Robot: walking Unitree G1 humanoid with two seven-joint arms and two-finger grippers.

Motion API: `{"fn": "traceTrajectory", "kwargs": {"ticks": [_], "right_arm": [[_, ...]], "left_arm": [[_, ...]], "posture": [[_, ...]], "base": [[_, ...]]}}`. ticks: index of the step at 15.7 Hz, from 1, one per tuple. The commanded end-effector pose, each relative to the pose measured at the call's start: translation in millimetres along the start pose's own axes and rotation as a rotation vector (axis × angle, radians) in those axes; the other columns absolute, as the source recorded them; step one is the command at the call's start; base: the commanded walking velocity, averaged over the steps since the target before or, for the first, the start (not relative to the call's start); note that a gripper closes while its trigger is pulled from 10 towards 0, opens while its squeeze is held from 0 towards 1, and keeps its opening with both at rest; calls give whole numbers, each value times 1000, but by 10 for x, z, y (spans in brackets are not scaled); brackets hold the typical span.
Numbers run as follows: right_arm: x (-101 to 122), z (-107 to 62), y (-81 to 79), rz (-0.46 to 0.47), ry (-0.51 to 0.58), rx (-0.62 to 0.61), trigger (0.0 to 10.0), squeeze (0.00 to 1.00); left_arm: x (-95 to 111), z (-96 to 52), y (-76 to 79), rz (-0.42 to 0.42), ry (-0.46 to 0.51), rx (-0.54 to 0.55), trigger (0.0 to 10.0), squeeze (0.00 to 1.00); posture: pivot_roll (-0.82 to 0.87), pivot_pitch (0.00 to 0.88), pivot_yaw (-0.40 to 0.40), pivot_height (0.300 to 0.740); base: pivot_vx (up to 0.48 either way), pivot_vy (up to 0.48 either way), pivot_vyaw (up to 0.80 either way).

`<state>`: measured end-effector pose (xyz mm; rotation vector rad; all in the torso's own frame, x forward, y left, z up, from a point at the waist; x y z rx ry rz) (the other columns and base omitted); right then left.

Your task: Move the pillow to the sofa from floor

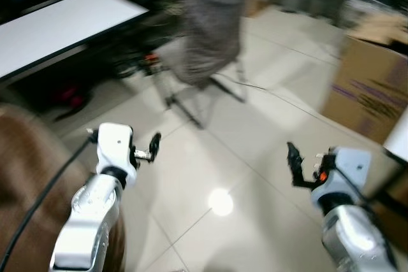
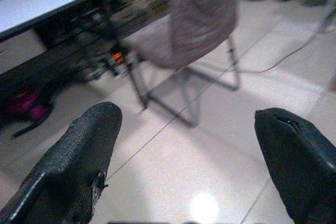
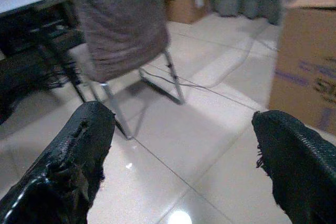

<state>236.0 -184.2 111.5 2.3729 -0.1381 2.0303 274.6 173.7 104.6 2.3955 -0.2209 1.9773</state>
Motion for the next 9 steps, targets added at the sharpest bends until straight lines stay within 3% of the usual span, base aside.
{"fn": "traceTrajectory", "kwargs": {"ticks": [1, 3, 5, 6, 9], "right_arm": [[-40, 27, 50, 54, -12, -8, 10000, 1000], [-55, 54, 76, 86, -41, 11, 10000, 1000], [-91, 49, 122, 88, -68, -11, 10000, 1000], [-11, 45, 133, 30, -8, -35, 10000, 1000], [198, 62, 297, 33, 43, -78, 10000, 1000]], "left_arm": [[-56, -18, -19, 38, -16, -1, 10000, 1000], [-58, 19, -54, 25, -1, 37, 10000, 1000], [-32, 64, 6, 30, 12, 20, 10000, 1000], [-21, 86, 13, 40, 17, 19, 10000, 1000], [-13, 103, -35, 56, 22, 29, 10000, 1000]], "posture": [[-34, 0, 111, 740], [-37, 0, 94, 740], [-39, 0, 105, 740], [-40, 0, 113, 740], [-53, 0, 124, 740]], "base": [[0, 0, 800], [0, 0, 800], [0, 0, 800], [0, 0, 800], [0, 0, 800]]}}
Point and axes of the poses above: a point about 5 cm out from each wrist's last joint towards the gripper, its own z axis pointing out of the wrist towards the gripper, its own x axis along the axis of the wrist's last joint, y = z × x, the point moved 3 cm from there along z, pointing out of the wrist towards the gripper, and after that the axes turned 2 degrees about -z, right-handed, at the moved point
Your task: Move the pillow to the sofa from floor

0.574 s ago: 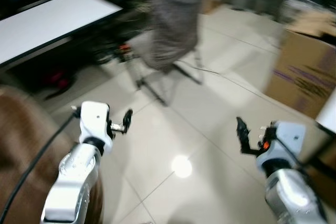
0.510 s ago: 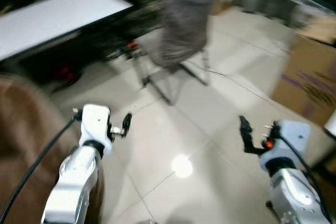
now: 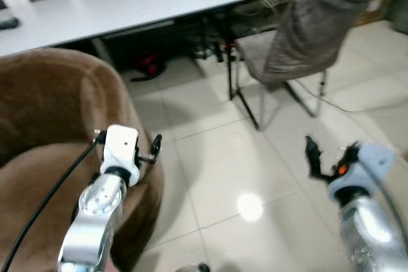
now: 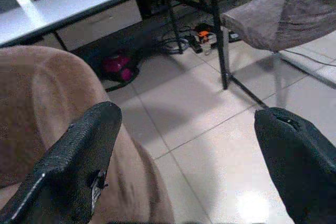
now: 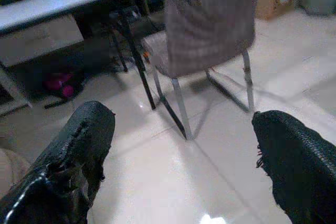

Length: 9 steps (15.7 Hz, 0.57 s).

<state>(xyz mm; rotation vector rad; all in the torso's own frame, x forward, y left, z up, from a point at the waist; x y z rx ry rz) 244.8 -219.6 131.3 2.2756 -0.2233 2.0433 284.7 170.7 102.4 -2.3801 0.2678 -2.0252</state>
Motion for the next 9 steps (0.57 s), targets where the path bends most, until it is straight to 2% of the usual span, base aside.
{"fn": "traceTrajectory", "kwargs": {"ticks": [1, 2, 4, 5, 6, 9], "right_arm": [[132, 0, 22, 5, 43, -6, 10000, 1000], [119, 16, -3, 31, 34, -7, 10000, 1000], [-45, 8, -53, 10, -73, -19, 10000, 1000], [-65, 4, -73, -79, -46, -12, 10000, 1000], [-116, -14, -103, -111, -48, 11, 10000, 1000], [-148, -68, 8, -115, -77, -37, 10000, 1000]], "left_arm": [[-8, 18, -55, 13, -3, 20, 10000, 1000], [25, 46, -43, 12, 6, 21, 10000, 1000], [48, 25, -43, 3, 14, 31, 10000, 1000], [48, -5, -47, 2, 12, 43, 10000, 1000], [55, -26, -41, 1, 14, 48, 10000, 1000], [86, -45, 19, -2, 25, 36, 10000, 1000]], "posture": [[-63, 0, 128, 740], [-51, 0, 114, 740], [-42, 0, 97, 740], [-32, 0, 82, 740], [-31, 0, 80, 740], [-44, 0, 91, 740]], "base": [[0, 0, 800], [0, 0, 800], [0, 0, 800], [0, 0, 800], [0, 0, 800], [0, 0, 800]]}}
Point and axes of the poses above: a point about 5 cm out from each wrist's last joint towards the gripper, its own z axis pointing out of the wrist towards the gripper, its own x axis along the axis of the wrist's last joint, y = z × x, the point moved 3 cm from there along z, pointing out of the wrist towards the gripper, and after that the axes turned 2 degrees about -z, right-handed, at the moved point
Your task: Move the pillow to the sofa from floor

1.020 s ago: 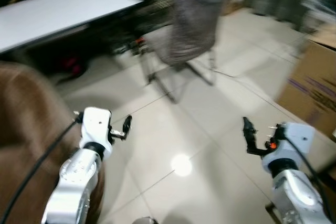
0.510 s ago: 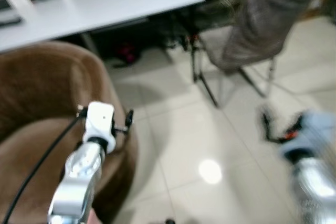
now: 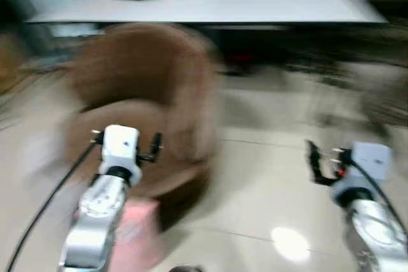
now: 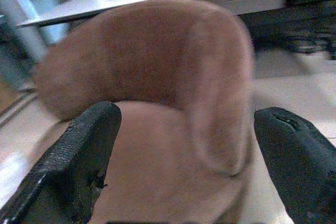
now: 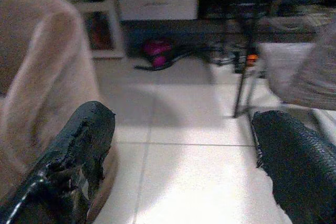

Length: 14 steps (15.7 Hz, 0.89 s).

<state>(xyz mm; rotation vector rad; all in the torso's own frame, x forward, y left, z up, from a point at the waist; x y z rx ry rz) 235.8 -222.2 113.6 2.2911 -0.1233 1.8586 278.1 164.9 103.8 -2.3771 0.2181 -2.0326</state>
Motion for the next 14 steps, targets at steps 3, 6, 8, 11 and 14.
{"fn": "traceTrajectory", "kwargs": {"ticks": [3, 6, 8, 11, 14], "right_arm": [[-5, -32, -60, -29, 3, 6, 10000, 1000], [35, 28, -87, -158, 77, -35, 10000, 0], [178, 59, -171, -31, 151, 6, 10000, 0], [143, 73, -282, 27, 116, 84, 10000, 0], [-53, 106, -269, 66, -5, 39, 10000, 0]], "left_arm": [[125, -30, -27, 6, 40, -3, 10000, 1000], [145, -113, -89, 22, 44, 32, 10000, 0], [143, -150, -153, 24, 37, 50, 10000, 0], [132, -149, -209, 33, 29, 74, 10000, 0], [124, -171, -172, 35, 27, 70, 10000, 0]], "posture": [[-44, 0, 84, 740], [-3, 0, 55, 740], [14, 0, 50, 740], [19, 0, 48, 740], [42, 0, 16, 740]], "base": [[0, 0, 800], [0, 0, 0], [0, 135, 0], [0, 303, 0], [0, 304, 0]]}}
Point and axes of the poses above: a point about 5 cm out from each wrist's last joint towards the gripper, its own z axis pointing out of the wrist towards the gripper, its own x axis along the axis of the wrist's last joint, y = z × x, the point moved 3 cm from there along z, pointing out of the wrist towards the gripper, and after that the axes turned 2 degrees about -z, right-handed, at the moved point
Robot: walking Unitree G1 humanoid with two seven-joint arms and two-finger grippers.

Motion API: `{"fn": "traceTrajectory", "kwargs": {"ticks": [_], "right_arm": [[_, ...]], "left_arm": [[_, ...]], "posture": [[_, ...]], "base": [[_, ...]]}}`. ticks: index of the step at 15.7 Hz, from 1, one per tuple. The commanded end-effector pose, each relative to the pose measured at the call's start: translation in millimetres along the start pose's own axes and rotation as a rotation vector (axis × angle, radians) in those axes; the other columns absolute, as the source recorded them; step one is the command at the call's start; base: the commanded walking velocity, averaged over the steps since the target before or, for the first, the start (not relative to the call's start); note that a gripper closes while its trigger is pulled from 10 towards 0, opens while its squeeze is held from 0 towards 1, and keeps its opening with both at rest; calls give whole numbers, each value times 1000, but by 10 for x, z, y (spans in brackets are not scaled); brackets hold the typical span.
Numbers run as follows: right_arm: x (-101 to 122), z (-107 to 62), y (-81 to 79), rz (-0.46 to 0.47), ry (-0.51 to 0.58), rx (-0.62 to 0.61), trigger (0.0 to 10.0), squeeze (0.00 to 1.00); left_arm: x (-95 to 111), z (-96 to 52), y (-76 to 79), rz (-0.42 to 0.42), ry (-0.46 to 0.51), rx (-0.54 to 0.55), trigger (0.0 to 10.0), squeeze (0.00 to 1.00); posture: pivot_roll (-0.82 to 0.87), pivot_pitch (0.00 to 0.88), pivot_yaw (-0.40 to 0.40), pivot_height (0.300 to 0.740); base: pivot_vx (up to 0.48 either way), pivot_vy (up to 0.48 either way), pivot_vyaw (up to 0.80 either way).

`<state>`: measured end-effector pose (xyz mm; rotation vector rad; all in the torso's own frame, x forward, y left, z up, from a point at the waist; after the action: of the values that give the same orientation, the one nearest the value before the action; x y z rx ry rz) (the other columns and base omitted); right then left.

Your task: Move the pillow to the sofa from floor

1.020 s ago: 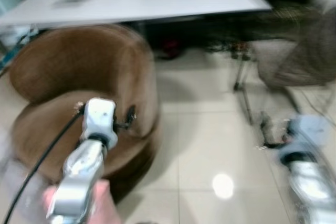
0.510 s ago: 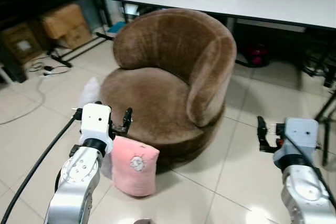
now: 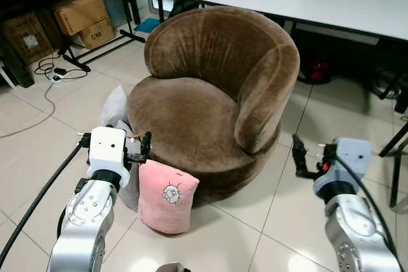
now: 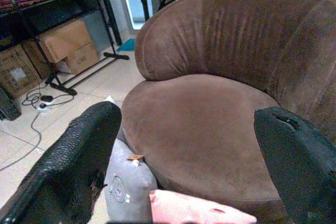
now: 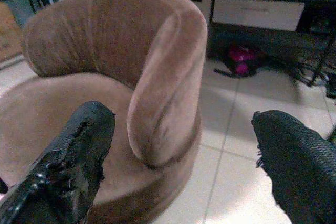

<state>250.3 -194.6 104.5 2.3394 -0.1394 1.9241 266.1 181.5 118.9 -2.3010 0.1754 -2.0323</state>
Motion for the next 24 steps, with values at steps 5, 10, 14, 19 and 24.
{"fn": "traceTrajectory", "kwargs": {"ticks": [5, 10, 14, 19, 24], "right_arm": [[-56, 12, -29, -11, -44, 16, 10000, 0], [-27, 28, -54, 8, -59, 46, 10000, 0], [-19, 50, -1, -1, -60, 29, 10000, 0], [-37, 61, -12, -19, -84, 27, 10000, 0], [-41, 72, 46, -41, -74, -31, 10000, 0]], "left_arm": [[16, -32, -6, 29, -6, -9, 10000, 0], [-21, -29, -12, 7, -15, 18, 10000, 0], [-17, -30, 48, 18, -18, -7, 10000, 0], [-26, -33, -20, -13, -13, 35, 10000, 0], [5, -31, -25, -28, -3, 18, 10000, 0]], "posture": [[45, 0, 38, 740], [33, 0, 18, 740], [37, 0, 26, 740], [47, 0, 2, 740], [44, 0, 20, 740]], "base": [[0, 313, 0], [0, 316, 0], [0, 311, 0], [0, 0, 0], [58, 0, 0]]}}
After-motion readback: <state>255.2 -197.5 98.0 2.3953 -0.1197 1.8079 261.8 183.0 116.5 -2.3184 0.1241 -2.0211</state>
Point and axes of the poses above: a point about 5 cm out from each wrist's last joint towards the gripper, its own z axis pointing out of the wrist towards the gripper, its own x axis along the axis of the wrist's last joint, y = z × x, the point moved 3 cm from there along z, pointing out of the wrist towards the gripper, and after that the axes turned 2 degrees about -z, right-handed, at the moved point
